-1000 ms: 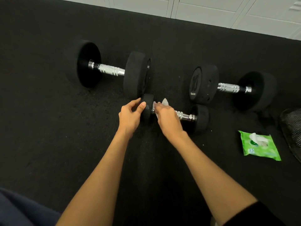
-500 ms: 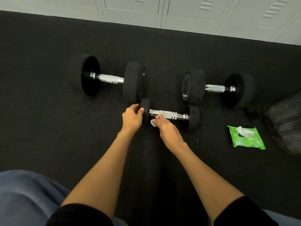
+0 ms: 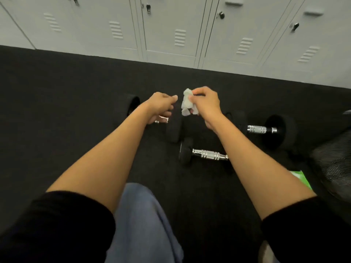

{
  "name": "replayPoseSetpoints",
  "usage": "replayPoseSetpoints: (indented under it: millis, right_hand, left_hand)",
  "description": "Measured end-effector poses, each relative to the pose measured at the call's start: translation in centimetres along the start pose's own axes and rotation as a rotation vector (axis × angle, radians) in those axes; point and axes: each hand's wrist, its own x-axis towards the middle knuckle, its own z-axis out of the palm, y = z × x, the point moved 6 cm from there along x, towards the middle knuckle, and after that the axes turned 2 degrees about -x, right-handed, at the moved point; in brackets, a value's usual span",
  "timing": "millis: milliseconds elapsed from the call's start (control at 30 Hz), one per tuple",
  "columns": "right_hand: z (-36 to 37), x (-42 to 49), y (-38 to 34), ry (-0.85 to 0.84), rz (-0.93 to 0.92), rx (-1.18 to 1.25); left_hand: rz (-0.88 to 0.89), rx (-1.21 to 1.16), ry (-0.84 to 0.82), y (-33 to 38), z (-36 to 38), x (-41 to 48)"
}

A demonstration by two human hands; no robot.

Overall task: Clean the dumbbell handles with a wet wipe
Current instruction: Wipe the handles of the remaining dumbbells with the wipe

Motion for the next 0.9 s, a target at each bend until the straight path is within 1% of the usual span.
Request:
replayPoseSetpoints:
  millis: [133,233,367,500,567,633,733,800,900]
  right_hand:
    - [3.4,1.1,-6.4,-0.113,-0.066,0.071]
    - [6.1,0.7,-9.6,-0.207,-0.116,0.025]
    - [9.0,0.8,-11.7,-0.335,-0.192,-0.158]
    - [9.8,2.6,-12.8,-0.442,-0.260,-0.483]
    - [10.0,3.7,-12.7,-0.519,-0.279,-0.600]
    - [10.2,5.0,-12.4,-0.578,-0.293,-0.676]
    - [10.0,7.1,-10.6,-0.588,-0.350,-0.815]
    - [9.7,8.9,-8.0,-0.546,-0.352,-0.866]
    - [9.8,10.3,-3.3,-0.506,-0.268,-0.780]
  left_hand:
    - [0.028,-0.270,-0.072,1.8,-3.9,-1.8]
    - [0.082,-0.443,-0.067,2.3,-6.2,-2.4]
    - [0.113,-0.656,-0.033,2.2,-8.0,-1.8]
    - [0.062,-0.791,0.005,1.1,-8.9,-0.3]
    - [0.036,-0.796,0.022,0.6,-8.9,0.6]
    - [0.015,-0.777,0.072,0.1,-9.2,1.9]
    - [-0.008,-0.734,0.221,-1.4,-10.1,4.2]
    - [-0.012,-0.629,0.325,-3.0,-10.6,6.0]
    - [0.002,-0.317,0.436,-5.8,-10.8,8.5]
